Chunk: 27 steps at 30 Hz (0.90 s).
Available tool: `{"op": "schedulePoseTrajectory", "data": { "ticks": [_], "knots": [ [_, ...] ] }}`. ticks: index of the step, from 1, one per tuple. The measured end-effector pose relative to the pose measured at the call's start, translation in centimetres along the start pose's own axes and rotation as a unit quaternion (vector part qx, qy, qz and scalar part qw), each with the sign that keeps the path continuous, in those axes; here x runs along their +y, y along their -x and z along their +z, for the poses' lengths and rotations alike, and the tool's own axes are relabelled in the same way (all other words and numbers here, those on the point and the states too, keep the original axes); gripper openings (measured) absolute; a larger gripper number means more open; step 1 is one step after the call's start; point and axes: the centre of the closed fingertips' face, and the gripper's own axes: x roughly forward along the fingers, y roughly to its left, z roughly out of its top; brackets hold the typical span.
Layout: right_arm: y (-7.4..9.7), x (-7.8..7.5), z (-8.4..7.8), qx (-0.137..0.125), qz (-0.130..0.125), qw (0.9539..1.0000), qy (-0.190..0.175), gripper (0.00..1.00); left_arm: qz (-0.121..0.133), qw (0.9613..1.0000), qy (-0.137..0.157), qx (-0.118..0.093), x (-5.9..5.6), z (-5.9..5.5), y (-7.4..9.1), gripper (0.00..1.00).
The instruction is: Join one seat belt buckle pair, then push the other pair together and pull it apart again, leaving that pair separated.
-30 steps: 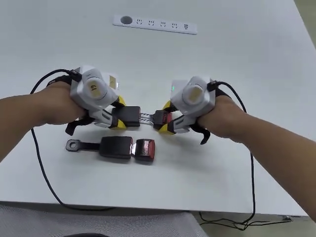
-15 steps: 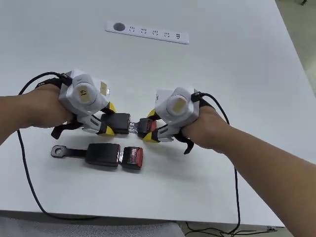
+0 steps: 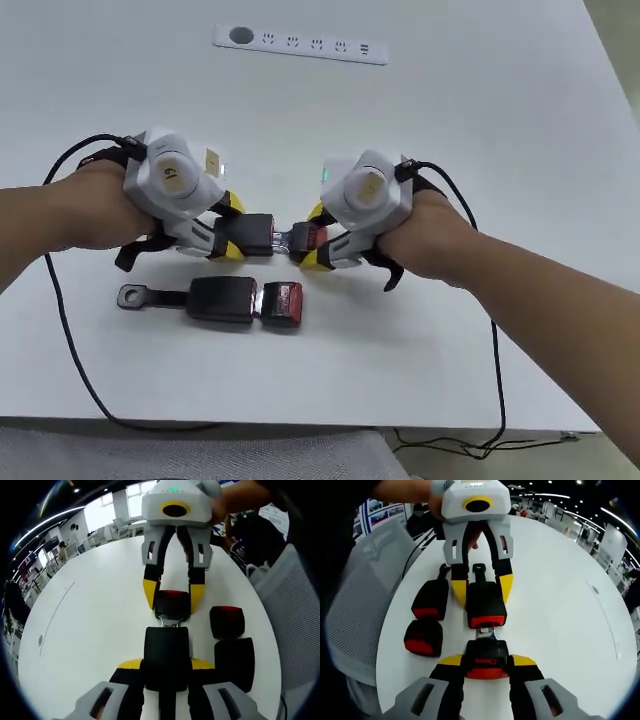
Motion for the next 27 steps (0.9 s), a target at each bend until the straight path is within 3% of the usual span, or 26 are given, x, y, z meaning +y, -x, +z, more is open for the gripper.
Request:
{"op": "schedulePoseTrajectory", "data": {
  "ticks": [13, 19, 27],
  "knots": [
    [-0.4, 0.0, 0.8, 0.013, -0.005, 0.9999, 0.005, 0.3, -0.001, 1.0, -0.002, 0.001, -0.2, 0.1, 0.1, 0.33],
    [-0.6, 0.2, 1.6, 0.034, -0.004, 0.9993, 0.016, 0.3, -0.005, 0.9999, -0.009, 0.006, -0.2, 0.2, 0.0, 0.33],
    [-0.7, 0.2, 1.3, 0.036, -0.004, 0.9991, 0.02, 0.3, -0.002, 1.0, -0.008, 0.004, -0.1, 0.1, 0.0, 0.33]
  ]
}}
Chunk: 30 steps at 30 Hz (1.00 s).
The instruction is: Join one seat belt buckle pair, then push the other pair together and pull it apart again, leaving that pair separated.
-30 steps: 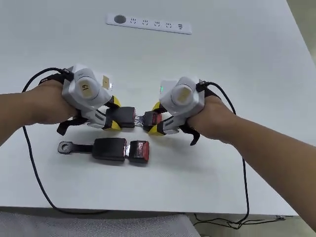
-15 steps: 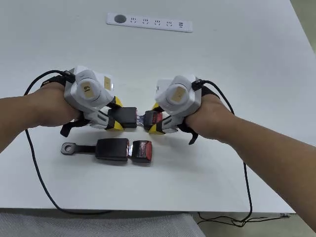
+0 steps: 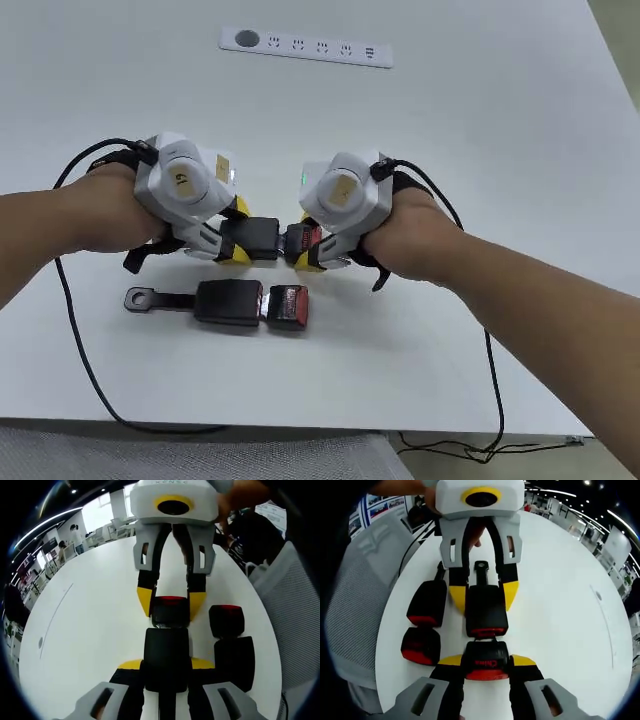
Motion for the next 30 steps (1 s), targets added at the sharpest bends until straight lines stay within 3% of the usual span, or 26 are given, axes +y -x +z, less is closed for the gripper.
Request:
{"op": "schedulePoseTrajectory", "data": {
  "ticks": [13, 18, 25, 30],
  "knots": [
    [0.1, -0.1, -0.3, 0.0, 0.002, 1.0, -0.005, 0.3, 0.001, 1.0, 0.0, 0.003, 0.1, 0.0, -0.1, 0.33],
    [0.7, -0.3, -1.6, 0.002, 0.003, 0.9999, -0.011, 0.31, 0.005, 1.0, 0.003, 0.003, 0.0, 0.0, 0.0, 0.33],
    [1.0, -0.1, -1.6, -0.011, 0.005, 0.9999, -0.01, 0.32, 0.004, 1.0, 0.001, 0.004, 0.0, 0.0, -0.1, 0.33],
    [1.7, -0.2, -3.2, -0.004, 0.002, 0.9999, -0.014, 0.32, 0.005, 1.0, 0.007, 0.003, 0.0, 0.1, 0.0, 0.34]
  ]
}}
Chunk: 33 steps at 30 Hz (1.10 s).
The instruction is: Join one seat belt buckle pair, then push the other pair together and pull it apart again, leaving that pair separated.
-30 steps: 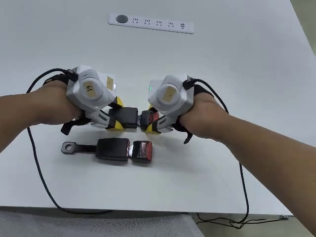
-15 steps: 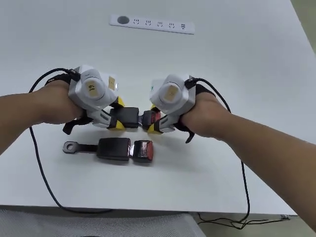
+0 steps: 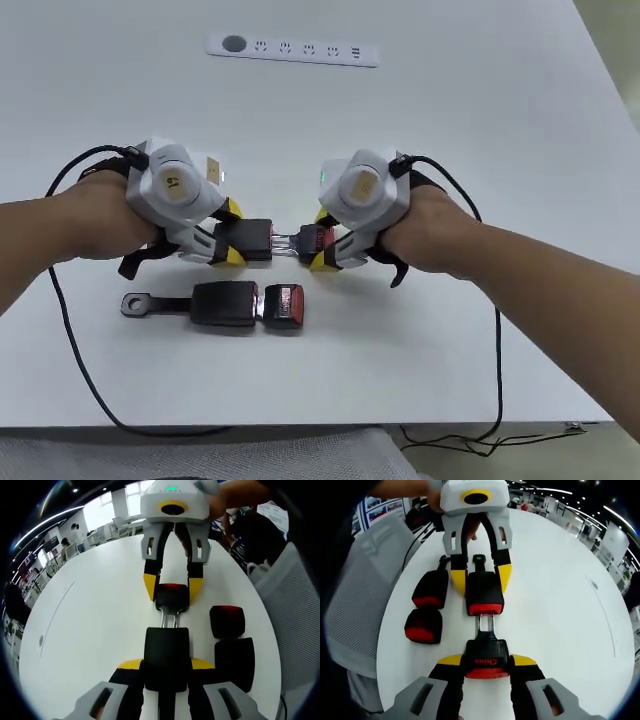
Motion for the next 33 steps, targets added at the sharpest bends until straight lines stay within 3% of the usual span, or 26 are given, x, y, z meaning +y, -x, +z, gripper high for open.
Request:
{"op": "schedulePoseTrajectory", "data": {
  "ticks": [18, 29, 31, 33],
  "knots": [
    [4.0, -0.2, -7.1, 0.026, -0.007, 0.9995, -0.016, 0.33, 0.005, 0.9999, -0.012, 0.008, -0.1, 0.2, 0.1, 0.34],
    [4.7, -0.2, -7.0, 0.034, -0.027, 0.9987, -0.025, 0.38, 0.011, 0.9997, -0.02, 0.011, 0.1, 0.1, 0.1, 0.35],
    [4.3, -0.5, -7.6, 0.035, -0.028, 0.9986, -0.027, 0.39, 0.015, 0.9998, -0.011, 0.007, 0.2, 0.0, 0.1, 0.37],
    [4.4, -0.7, -7.2, 0.035, -0.034, 0.9983, -0.031, 0.4, 0.015, 0.9998, -0.01, 0.007, 0.2, -0.1, 0.1, 0.42]
  ]
}}
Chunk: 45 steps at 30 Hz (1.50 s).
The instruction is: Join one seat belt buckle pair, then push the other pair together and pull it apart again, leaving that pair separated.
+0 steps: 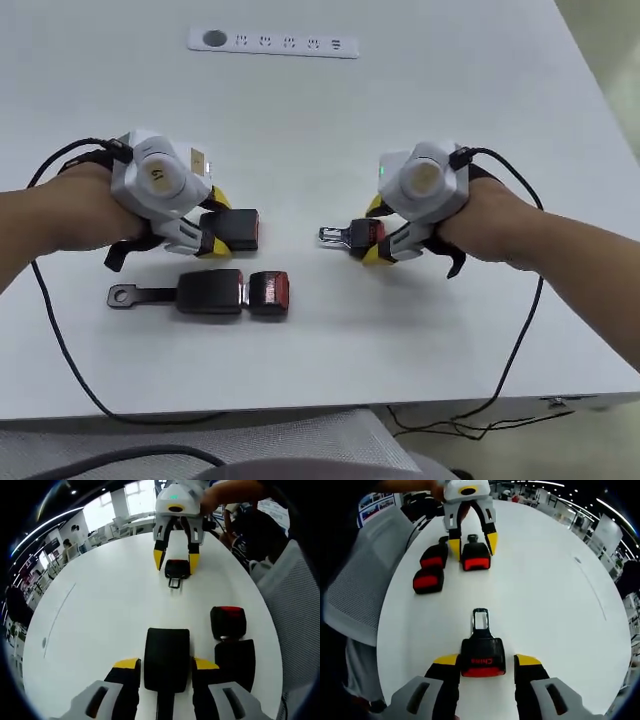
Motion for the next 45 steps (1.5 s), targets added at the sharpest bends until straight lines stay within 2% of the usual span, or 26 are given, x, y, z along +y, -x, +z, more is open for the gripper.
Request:
{"op": "schedulePoseTrajectory", "data": {
  "ticks": [2, 3, 5, 7, 8, 10, 13, 16, 18, 20, 22, 24, 26, 28, 31, 34, 36, 38, 40, 42, 45],
  "knots": [
    [0.0, -0.1, 0.0, 0.002, -0.007, 1.0, 0.002, 0.42, 0.004, 1.0, -0.005, 0.001, 0.1, 0.0, 0.0, 0.49],
    [-0.1, -0.2, -0.2, 0.006, -0.018, 0.9998, 0.004, 0.44, 0.007, 0.9999, -0.006, 0.004, 0.0, -0.1, 0.1, 0.51],
    [0.3, 0.0, 0.4, -0.002, -0.023, 0.9997, 0.001, 0.45, 0.014, 0.9999, -0.01, 0.003, 0.1, 0.1, 0.4, 0.54],
    [0.9, 0.3, 1.2, -0.015, -0.026, 0.9995, -0.011, 0.46, 0.029, 0.9996, -0.006, -0.001, 0.5, 0.4, 1.0, 0.54],
    [1.1, 0.4, 1.4, -0.019, -0.029, 0.9993, -0.016, 0.47, 0.046, 0.9988, -0.013, 0.007, 1.0, 0.3, 1.4, 0.54],
    [1.4, 0.8, 1.7, -0.027, -0.03, 0.9989, -0.024, 0.48, 0.055, 0.9983, -0.013, 0.011, 1.0, 0.2, 1.9, 0.56],
    [1.9, 1.7, 1.7, -0.041, -0.041, 0.9974, -0.043, 0.52, 0.076, 0.9969, 0.019, -0.005, 0.9, 0.5, 3.1, 0.62],
    [2.8, 2.6, 2.2, -0.053, -0.055, 0.995, -0.065, 0.61, 0.091, 0.9951, 0.036, -0.013, 0.2, 0.9, 4.3, 0.66],
    [3.3, 3.6, 2.3, -0.063, -0.063, 0.9929, -0.079, 0.66, 0.104, 0.9926, 0.058, -0.022, -0.5, 0.9, 5.3, 0.67],
    [3.2, 4.0, 2.3, -0.08, -0.076, 0.9888, -0.1, 0.73, 0.112, 0.9897, 0.084, -0.029, -1.3, 0.5, 6.1, 0.71],
    [3.6, 4.7, 2.1, -0.082, -0.081, 0.9869, -0.113, 0.78, 0.118, 0.9873, 0.103, -0.029, -2.0, -0.6, 6.7, 0.75],
    [4.1, 5.0, 2.1, -0.095, -0.091, 0.9829, -0.129, 0.82, 0.117, 0.9851, 0.122, -0.028, -2.9, -1.5, 7.1, 0.78],
    [4.1, 5.1, 1.8, -0.103, -0.1, 0.9782, -0.15, 0.86, 0.112, 0.9839, 0.133, -0.039, -4.0, -2.0, 7.5, 0.79],
    [4.6, 5.4, 2.0, -0.117, -0.102, 0.9735, -0.167, 0.89, 0.113, 0.9829, 0.141, -0.035, -4.7, -2.8, 7.8, 0.8],
    [4.7, 5.8, 2.1, -0.128, -0.106, 0.9703, -0.176, 0.93, 0.126, 0.9791, 0.156, -0.036, -5.2, -3.7, 8.2, 0.87],
    [4.7, 5.8, 1.9, -0.136, -0.112, 0.9658, -0.191, 0.96, 0.137, 0.9751, 0.17, -0.039, -5.7, -3.9, 8.5, 0.93],
    [4.8, 6.1, 2.1, -0.136, -0.115, 0.9648, -0.193, 0.98, 0.145, 0.9727, 0.177, -0.037, -6.2, -4.3, 8.9, 0.96],
    [4.9, 6.5, 2.4, -0.14, -0.119, 0.9639, -0.192, 0.99, 0.155, 0.9705, 0.179, -0.046, -6.4, -4.2, 9.3, 0.96],
    [4.7, 6.9, 2.5, -0.139, -0.121, 0.9648, -0.187, 0.99, 0.163, 0.9676, 0.188, -0.045, -6.7, -4.4, 9.4, 0.98],
    [4.7, 7.0, 2.6, -0.14, -0.132, 0.9628, -0.189, 1.0, 0.168, 0.962, 0.21, -0.048, -6.9, -5.0, 9.7, 1.0],
    [4.9, 7.1, 2.5, -0.146, -0.135, 0.96, -0.197, 1.0, 0.172, 0.9601, 0.215, -0.049, -7.0, -5.3, 10.0, 1.0]
  ]
}}
